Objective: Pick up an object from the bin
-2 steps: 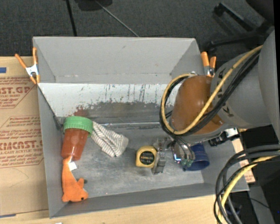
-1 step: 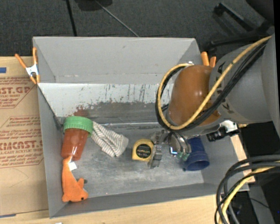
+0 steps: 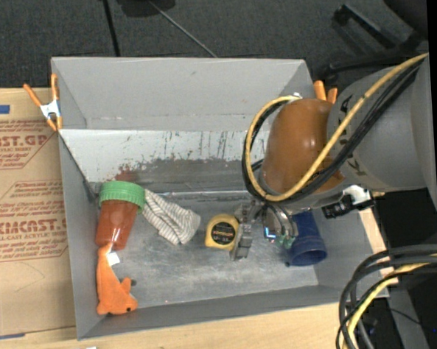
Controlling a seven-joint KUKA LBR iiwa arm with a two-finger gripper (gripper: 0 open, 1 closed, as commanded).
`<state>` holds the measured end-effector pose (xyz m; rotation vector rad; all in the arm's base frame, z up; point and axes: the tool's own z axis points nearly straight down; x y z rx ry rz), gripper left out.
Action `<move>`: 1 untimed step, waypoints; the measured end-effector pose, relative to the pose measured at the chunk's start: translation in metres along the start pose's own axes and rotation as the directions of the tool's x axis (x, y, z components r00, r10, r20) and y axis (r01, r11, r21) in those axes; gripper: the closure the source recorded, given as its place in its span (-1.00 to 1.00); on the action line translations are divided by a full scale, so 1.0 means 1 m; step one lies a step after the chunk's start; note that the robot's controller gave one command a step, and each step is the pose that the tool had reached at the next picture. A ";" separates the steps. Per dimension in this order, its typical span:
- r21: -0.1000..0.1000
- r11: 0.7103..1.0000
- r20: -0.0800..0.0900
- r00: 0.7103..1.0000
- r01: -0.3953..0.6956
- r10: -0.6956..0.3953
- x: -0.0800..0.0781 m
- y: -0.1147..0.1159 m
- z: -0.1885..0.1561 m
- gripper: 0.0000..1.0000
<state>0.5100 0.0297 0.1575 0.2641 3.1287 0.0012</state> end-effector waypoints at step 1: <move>-0.001 0.999 0.003 0.999 -0.042 0.042 -0.017 0.023 -0.160 1.00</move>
Offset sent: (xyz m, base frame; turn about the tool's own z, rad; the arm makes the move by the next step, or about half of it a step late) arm 0.0000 0.0000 0.0000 0.0000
